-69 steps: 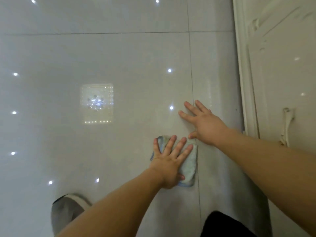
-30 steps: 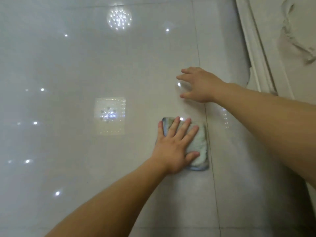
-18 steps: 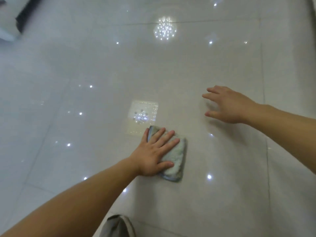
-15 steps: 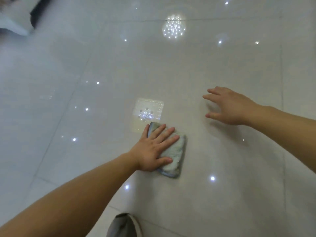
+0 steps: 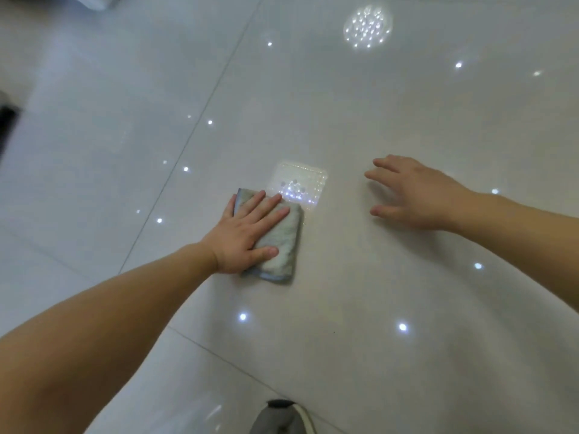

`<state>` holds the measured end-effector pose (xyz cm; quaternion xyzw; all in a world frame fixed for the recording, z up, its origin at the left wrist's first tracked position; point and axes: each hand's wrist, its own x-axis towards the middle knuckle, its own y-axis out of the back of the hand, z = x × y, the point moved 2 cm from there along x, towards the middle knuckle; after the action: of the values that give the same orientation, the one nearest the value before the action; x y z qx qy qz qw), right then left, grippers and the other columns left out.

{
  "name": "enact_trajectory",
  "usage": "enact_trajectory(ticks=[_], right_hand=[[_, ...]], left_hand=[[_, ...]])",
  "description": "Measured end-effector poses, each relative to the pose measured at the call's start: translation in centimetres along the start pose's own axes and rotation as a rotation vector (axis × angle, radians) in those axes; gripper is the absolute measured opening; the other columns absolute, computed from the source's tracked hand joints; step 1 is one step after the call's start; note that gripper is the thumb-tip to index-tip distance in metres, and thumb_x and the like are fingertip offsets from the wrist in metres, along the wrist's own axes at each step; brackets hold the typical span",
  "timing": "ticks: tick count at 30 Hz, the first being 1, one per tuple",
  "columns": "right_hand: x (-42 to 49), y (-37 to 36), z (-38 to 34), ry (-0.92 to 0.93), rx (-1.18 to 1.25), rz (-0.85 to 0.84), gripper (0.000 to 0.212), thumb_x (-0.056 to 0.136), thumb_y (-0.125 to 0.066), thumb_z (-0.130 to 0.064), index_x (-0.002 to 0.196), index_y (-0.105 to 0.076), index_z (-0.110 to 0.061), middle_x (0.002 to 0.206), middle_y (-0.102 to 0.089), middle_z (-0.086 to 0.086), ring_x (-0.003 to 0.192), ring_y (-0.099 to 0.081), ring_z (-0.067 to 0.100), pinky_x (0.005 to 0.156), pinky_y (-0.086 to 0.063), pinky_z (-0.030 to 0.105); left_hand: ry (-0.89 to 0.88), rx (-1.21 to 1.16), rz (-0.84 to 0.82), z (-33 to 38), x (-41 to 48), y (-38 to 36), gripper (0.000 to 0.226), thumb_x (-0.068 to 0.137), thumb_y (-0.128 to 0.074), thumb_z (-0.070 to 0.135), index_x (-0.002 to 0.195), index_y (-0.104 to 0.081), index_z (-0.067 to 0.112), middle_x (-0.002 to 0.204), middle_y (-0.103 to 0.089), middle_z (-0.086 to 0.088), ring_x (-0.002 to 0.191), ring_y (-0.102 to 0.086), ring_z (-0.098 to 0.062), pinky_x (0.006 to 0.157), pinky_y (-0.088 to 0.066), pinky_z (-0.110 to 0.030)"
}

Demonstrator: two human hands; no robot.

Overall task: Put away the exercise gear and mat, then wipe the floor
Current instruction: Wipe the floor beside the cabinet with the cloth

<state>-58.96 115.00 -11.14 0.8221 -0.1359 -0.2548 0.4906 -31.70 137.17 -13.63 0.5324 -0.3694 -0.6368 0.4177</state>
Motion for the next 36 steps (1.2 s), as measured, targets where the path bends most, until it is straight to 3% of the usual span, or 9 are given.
enact_trajectory(ticks=[11,16,19,25,28,31,36], right_hand=[[2.9,-1.1,-2.9,0.023,0.019,0.026,0.071,0.085,-0.063,-0.051,0.147,-0.037,-0.027,0.158,-0.026,-0.001,0.147,-0.017,0.018,0.118,-0.023,0.037],[2.3,-0.7,-2.8,0.011,0.0,0.026,0.07,0.087,-0.062,-0.049,0.147,-0.037,-0.026,0.158,-0.025,0.0,0.147,-0.016,0.019,0.118,-0.021,0.036],[2.0,-0.5,-2.4,-0.006,-0.01,0.019,0.069,0.087,-0.062,-0.049,0.147,-0.037,-0.027,0.158,-0.025,0.0,0.147,-0.015,0.019,0.118,-0.021,0.037],[1.7,0.5,-2.2,-0.003,-0.011,0.044,0.068,0.088,-0.061,-0.049,0.147,-0.037,-0.026,0.157,-0.026,0.001,0.147,-0.014,0.02,0.117,-0.02,0.037],[1.3,0.8,-2.1,0.003,-0.02,0.042,0.068,0.088,-0.06,-0.049,0.148,-0.036,-0.026,0.158,-0.025,0.0,0.147,-0.013,0.019,0.118,-0.02,0.037],[0.9,1.5,-1.9,0.0,-0.027,0.047,0.068,0.089,-0.059,-0.049,0.148,-0.034,-0.026,0.158,-0.024,-0.001,0.148,-0.012,0.019,0.118,-0.021,0.037],[0.0,2.6,-1.4,-0.01,-0.035,0.047,0.069,0.089,-0.06,-0.048,0.149,-0.034,-0.026,0.157,-0.026,0.0,0.148,-0.012,0.019,0.118,-0.02,0.038]], left_hand=[[0.104,-0.016,0.011,-7.3,-2.7,0.1,0.077,0.085,-0.014,0.08,0.15,0.014,0.049,0.16,0.019,0.02,0.149,0.019,-0.01,0.118,0.009,-0.055],[0.281,-0.009,0.015,-9.6,-4.5,0.2,0.078,0.083,-0.015,0.076,0.151,0.011,0.047,0.161,0.016,0.018,0.151,0.015,-0.015,0.118,0.008,-0.057],[0.395,0.08,0.012,-10.3,-5.5,0.3,0.079,0.083,-0.013,0.073,0.154,0.003,0.043,0.165,0.009,0.006,0.151,0.011,-0.021,0.117,0.008,-0.055],[0.442,0.075,0.041,-8.9,-5.7,1.5,0.08,0.083,-0.02,0.069,0.156,-0.013,0.039,0.16,-0.015,-0.008,0.142,-0.018,-0.03,0.113,-0.016,-0.049],[0.47,0.015,0.075,-8.0,-5.4,1.9,0.077,0.084,-0.036,0.062,0.155,-0.024,0.034,0.153,-0.027,-0.012,0.134,-0.028,-0.037,0.109,-0.03,-0.05],[0.516,-0.018,0.128,-6.9,-5.1,2.2,0.069,0.091,-0.059,0.041,0.153,-0.03,0.031,0.147,-0.035,-0.008,0.131,-0.031,-0.035,0.099,-0.042,-0.05],[0.551,-0.03,0.151,-5.3,-5.0,2.4,0.06,0.091,-0.059,0.032,0.148,-0.038,0.027,0.135,-0.044,-0.004,0.117,-0.044,-0.031,0.087,-0.048,-0.046]])
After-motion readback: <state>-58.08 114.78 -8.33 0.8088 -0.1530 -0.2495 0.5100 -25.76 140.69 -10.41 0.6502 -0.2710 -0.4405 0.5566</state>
